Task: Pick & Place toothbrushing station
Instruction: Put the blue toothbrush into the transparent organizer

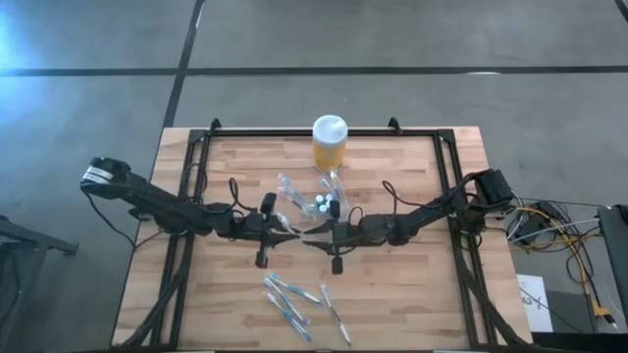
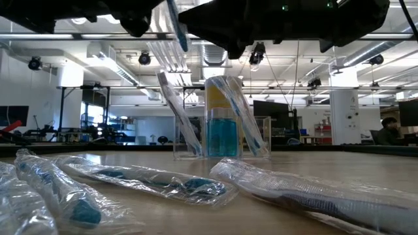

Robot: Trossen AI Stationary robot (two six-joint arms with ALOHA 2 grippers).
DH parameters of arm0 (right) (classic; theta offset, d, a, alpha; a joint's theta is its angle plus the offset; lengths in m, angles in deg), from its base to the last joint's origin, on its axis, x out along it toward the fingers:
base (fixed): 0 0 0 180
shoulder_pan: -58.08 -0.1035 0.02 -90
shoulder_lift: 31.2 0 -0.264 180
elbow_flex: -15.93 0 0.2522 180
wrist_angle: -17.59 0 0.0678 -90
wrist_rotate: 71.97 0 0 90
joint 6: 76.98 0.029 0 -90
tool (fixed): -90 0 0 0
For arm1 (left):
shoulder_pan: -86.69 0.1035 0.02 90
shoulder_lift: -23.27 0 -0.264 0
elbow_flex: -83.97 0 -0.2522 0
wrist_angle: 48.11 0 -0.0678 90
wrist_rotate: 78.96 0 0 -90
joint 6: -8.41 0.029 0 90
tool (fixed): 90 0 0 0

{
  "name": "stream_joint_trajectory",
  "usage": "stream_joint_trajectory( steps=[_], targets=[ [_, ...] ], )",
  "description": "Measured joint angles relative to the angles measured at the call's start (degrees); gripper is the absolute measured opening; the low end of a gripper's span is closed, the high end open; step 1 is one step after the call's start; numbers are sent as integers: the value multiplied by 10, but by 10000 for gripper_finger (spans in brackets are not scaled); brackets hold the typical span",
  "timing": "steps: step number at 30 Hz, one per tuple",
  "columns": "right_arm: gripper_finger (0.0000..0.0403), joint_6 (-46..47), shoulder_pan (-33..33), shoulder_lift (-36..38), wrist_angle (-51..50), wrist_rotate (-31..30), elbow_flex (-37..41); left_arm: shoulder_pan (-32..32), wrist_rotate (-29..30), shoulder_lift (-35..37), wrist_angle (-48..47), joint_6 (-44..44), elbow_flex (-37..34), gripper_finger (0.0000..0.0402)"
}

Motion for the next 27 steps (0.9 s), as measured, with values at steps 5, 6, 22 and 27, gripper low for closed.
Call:
stream_joint_trajectory(
  steps=[5, 6, 22, 27],
  targets=[
    [149, 20, 0, 25, -26, 0, 8, 0, 0, 76, -21, -1, -38, 25],
    [153, 27, 0, 34, -44, 0, 10, 0, 0, 96, -26, -1, -51, 25],
    [38, 26, 0, 321, -208, 2, 141, 2, -25, 410, -123, -29, -238, 25],
    [10, 44, -3, 447, -182, 1, 232, 2, -25, 480, -163, -33, -251, 25]
  ],
)
